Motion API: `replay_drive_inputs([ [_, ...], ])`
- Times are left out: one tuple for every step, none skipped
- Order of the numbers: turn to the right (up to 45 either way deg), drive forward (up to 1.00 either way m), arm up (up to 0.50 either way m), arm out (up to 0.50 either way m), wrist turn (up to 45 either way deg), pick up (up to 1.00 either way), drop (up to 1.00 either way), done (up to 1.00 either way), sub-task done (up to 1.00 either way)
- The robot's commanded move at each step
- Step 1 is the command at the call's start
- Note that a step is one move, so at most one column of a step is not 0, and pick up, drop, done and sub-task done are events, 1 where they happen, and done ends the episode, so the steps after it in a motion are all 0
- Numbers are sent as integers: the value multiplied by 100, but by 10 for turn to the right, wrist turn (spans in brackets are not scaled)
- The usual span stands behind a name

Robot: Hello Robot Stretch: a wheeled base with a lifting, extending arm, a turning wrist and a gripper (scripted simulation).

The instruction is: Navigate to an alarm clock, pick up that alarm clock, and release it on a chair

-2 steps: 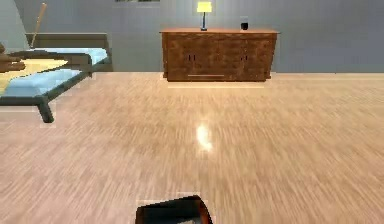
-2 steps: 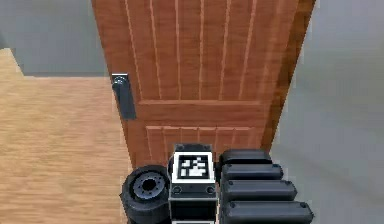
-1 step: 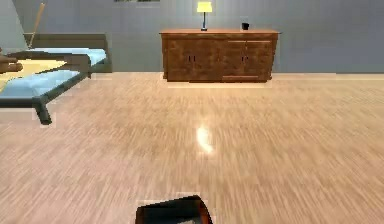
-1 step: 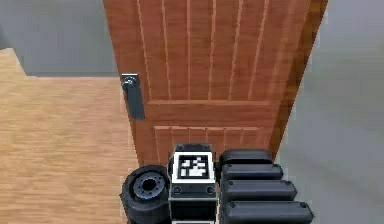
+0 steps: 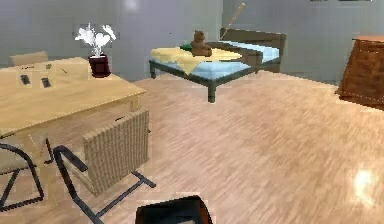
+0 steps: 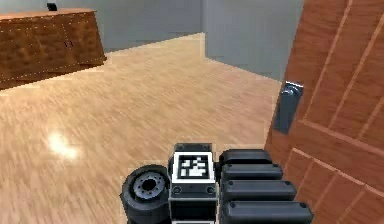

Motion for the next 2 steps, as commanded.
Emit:
replay_drive_inputs([
  [-360, 0, 0, 0, 0, 0, 0, 0, 0],
  [0, 40, 0, 0, 0, 0, 0, 0, 0],
])
